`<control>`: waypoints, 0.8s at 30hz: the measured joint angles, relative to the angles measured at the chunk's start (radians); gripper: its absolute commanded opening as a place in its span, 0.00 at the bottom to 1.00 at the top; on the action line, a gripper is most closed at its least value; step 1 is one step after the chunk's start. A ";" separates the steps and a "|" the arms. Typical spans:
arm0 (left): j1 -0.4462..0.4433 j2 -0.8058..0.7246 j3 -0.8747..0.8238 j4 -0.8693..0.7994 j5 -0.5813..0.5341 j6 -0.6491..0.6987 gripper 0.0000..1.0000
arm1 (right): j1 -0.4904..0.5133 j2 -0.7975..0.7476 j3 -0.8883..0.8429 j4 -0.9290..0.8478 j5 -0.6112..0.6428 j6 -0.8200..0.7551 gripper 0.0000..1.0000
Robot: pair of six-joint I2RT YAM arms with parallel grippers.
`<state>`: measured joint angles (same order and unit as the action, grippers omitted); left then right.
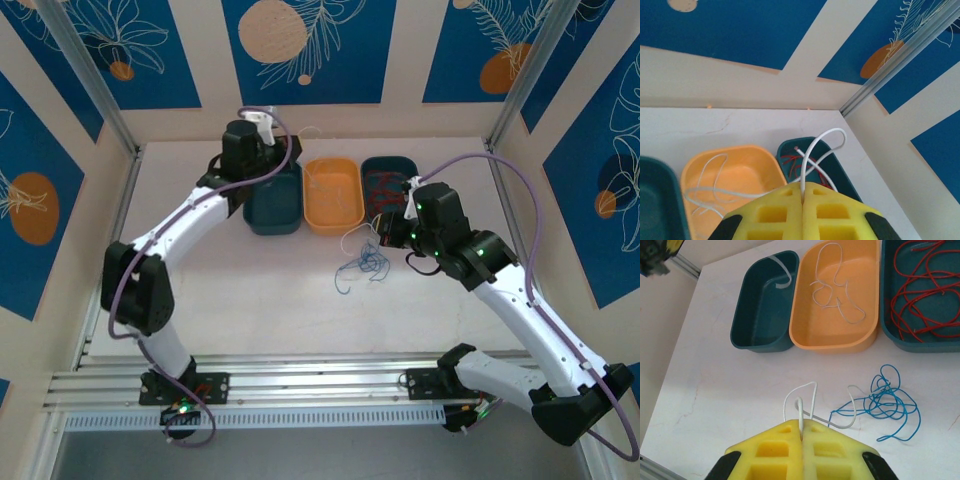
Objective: Untangle the cables
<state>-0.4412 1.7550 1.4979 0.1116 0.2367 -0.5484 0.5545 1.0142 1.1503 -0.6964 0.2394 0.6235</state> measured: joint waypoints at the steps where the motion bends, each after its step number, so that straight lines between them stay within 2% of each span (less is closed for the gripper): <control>1: -0.005 0.027 0.032 0.000 0.002 0.000 0.00 | 0.000 0.000 -0.001 0.000 0.000 0.003 0.00; 13: -0.051 0.287 0.270 -0.019 0.045 0.000 0.00 | 0.000 0.005 -0.001 0.000 0.000 0.011 0.00; 24: -0.088 0.393 0.280 -0.083 0.070 0.053 0.00 | 0.000 0.005 -0.001 0.000 -0.004 0.017 0.00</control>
<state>-0.5293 2.1483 1.7779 0.0288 0.3065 -0.4950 0.5545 1.0195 1.1496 -0.6960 0.2352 0.6403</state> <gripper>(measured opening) 0.046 0.055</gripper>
